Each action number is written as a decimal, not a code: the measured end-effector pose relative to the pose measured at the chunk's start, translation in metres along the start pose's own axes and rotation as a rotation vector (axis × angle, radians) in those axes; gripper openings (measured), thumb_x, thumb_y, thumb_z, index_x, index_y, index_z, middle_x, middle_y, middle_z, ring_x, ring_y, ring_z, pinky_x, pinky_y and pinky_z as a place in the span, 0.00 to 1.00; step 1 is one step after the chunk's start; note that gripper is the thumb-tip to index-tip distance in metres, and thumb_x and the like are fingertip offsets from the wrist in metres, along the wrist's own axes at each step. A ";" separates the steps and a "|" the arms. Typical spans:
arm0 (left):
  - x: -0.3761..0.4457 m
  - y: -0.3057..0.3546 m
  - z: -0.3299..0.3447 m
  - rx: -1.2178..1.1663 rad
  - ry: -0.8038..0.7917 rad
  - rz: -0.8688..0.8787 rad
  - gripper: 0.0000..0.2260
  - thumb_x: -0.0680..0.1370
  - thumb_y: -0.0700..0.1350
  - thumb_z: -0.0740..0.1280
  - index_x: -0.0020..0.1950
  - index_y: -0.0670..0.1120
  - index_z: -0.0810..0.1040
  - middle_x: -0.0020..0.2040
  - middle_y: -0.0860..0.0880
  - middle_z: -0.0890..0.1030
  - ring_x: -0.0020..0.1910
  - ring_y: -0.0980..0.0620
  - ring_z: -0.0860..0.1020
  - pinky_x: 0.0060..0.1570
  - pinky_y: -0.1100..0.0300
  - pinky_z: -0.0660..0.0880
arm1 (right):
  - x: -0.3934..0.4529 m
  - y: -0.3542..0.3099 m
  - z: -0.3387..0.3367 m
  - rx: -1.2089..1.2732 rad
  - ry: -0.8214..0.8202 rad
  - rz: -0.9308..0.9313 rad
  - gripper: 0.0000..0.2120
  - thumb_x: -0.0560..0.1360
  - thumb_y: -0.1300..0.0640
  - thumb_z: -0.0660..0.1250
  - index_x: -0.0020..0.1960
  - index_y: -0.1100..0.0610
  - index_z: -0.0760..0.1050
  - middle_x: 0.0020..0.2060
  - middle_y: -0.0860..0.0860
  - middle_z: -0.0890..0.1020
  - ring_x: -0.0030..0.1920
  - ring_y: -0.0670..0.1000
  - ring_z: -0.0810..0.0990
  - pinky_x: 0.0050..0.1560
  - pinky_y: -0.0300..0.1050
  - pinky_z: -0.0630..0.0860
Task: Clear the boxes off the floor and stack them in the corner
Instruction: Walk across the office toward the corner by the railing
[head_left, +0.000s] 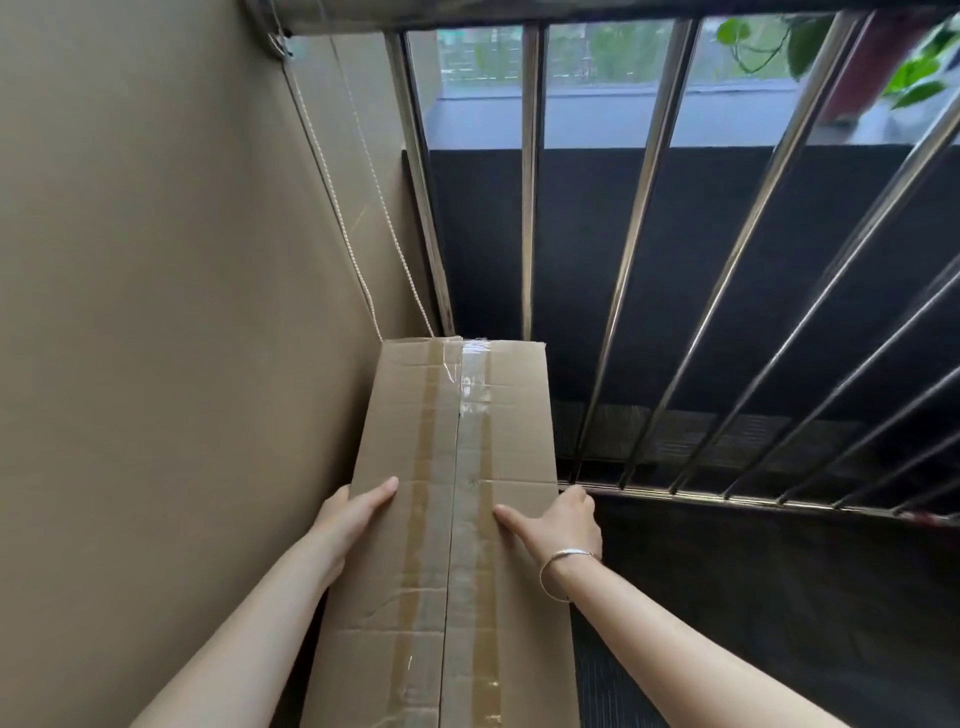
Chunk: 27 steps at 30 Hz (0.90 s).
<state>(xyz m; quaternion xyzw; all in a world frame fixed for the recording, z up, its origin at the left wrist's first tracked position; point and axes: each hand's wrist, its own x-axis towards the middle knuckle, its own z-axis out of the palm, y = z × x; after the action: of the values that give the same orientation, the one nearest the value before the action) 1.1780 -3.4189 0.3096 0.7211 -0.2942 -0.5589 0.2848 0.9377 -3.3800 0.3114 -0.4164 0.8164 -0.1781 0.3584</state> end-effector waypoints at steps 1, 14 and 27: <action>0.013 -0.005 0.000 0.011 0.010 0.012 0.24 0.71 0.54 0.75 0.62 0.44 0.77 0.53 0.45 0.83 0.49 0.45 0.82 0.46 0.54 0.78 | 0.007 0.002 0.010 -0.002 0.003 0.001 0.42 0.63 0.34 0.74 0.63 0.61 0.64 0.61 0.55 0.71 0.58 0.57 0.76 0.50 0.48 0.74; 0.045 -0.068 0.028 0.659 0.348 0.370 0.28 0.79 0.51 0.66 0.77 0.48 0.63 0.79 0.47 0.56 0.78 0.49 0.53 0.74 0.53 0.52 | 0.040 0.023 0.086 -0.068 -0.052 0.032 0.40 0.63 0.31 0.70 0.60 0.58 0.61 0.61 0.54 0.69 0.60 0.56 0.74 0.51 0.49 0.74; 0.017 -0.058 0.051 0.600 0.125 0.394 0.24 0.82 0.45 0.61 0.78 0.45 0.60 0.79 0.46 0.55 0.79 0.50 0.49 0.75 0.56 0.47 | 0.024 0.019 0.068 -0.003 -0.152 0.015 0.38 0.71 0.39 0.69 0.69 0.60 0.57 0.67 0.58 0.66 0.65 0.59 0.71 0.60 0.52 0.72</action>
<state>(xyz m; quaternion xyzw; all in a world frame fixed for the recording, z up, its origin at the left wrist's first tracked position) 1.1380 -3.3972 0.2456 0.7349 -0.5603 -0.3371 0.1800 0.9670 -3.3879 0.2434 -0.4231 0.7900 -0.1420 0.4203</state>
